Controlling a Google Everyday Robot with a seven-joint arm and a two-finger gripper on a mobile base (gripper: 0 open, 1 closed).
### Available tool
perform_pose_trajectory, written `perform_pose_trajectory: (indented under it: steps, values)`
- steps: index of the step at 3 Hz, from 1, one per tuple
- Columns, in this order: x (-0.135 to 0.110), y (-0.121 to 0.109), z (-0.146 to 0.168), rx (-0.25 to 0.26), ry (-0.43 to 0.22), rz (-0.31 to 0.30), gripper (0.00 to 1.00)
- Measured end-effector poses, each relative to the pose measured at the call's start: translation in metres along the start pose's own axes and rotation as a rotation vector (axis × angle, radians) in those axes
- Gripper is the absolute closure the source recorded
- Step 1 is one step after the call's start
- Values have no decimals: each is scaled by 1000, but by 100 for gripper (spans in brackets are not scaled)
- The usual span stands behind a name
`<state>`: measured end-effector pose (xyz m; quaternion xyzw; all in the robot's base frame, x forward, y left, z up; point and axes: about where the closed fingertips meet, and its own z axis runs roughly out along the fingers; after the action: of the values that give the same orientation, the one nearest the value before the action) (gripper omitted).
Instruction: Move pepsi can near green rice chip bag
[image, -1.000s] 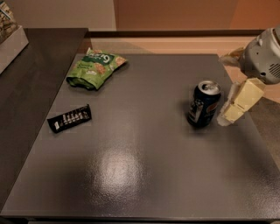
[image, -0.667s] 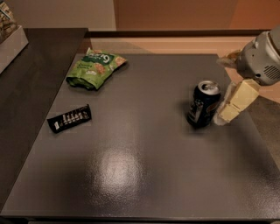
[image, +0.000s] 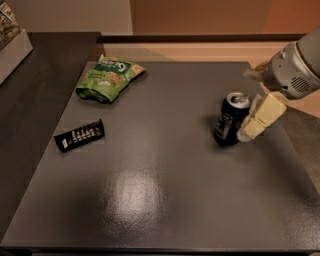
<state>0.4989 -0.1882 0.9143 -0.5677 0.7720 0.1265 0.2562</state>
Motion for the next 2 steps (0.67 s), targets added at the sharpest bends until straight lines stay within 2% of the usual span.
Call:
perform_pose_trajectory:
  steps: [1,2]
  values:
    - [2,4,10,-29,8,5,0]
    - [5,7,15,-51,16,7,16]
